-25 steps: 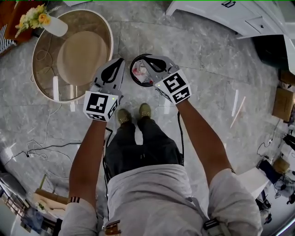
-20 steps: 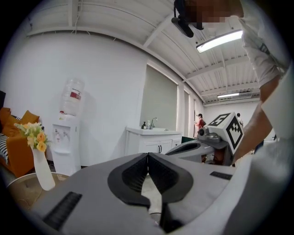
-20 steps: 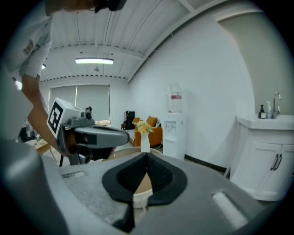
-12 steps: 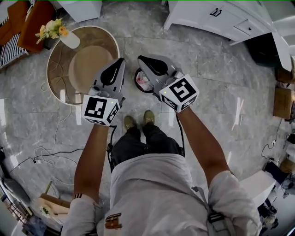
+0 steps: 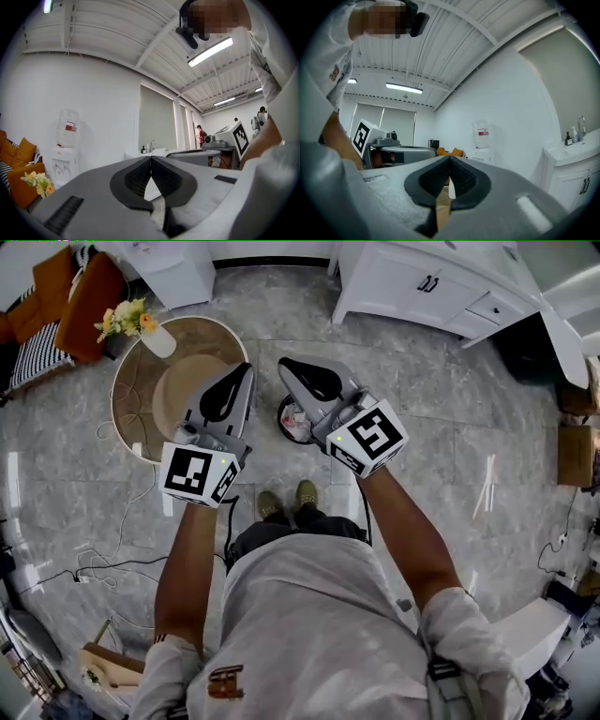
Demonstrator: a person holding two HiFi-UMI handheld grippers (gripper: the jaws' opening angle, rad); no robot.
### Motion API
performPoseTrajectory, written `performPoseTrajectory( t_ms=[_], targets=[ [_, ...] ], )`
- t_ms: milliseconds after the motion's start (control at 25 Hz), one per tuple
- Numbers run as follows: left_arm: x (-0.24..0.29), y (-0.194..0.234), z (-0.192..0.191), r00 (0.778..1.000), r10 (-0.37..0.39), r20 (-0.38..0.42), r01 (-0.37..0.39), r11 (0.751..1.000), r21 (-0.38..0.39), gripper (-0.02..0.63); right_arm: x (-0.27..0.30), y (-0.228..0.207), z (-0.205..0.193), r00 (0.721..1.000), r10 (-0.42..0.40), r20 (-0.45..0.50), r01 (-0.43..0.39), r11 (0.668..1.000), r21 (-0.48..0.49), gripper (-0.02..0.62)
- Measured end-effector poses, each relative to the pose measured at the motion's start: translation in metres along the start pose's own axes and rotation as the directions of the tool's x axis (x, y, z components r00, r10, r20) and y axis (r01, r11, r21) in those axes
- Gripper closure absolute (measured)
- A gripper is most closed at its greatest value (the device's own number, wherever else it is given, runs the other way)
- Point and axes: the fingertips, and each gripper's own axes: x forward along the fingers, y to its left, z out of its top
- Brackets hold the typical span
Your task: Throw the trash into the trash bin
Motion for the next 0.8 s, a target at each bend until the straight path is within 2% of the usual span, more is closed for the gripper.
performPoseTrajectory(
  t_ms=[160, 320, 800],
  targets=[
    [-0.004, -0.005, 0.021, 1.000, -0.005, 0.026, 0.004, 1.000, 0.017, 0.606, -0.006, 0.003, 0.024, 0.999, -0.006, 0.041, 0.006, 1.000, 0.010, 0.595],
    [-0.004, -0.014, 0.034, 0.999, -0.019, 0.042, 0.018, 1.000, 0.025, 0.606, -0.013, 0.008, 0.036, 0.999, -0.008, 0.040, 0.008, 1.000, -0.006, 0.595],
    [0.000, -0.028, 0.039, 0.997, -0.059, 0.050, 0.058, 0.998, 0.026, 0.606, -0.023, 0.013, 0.039, 0.999, -0.020, 0.035, 0.020, 1.000, -0.012, 0.595]
  ],
)
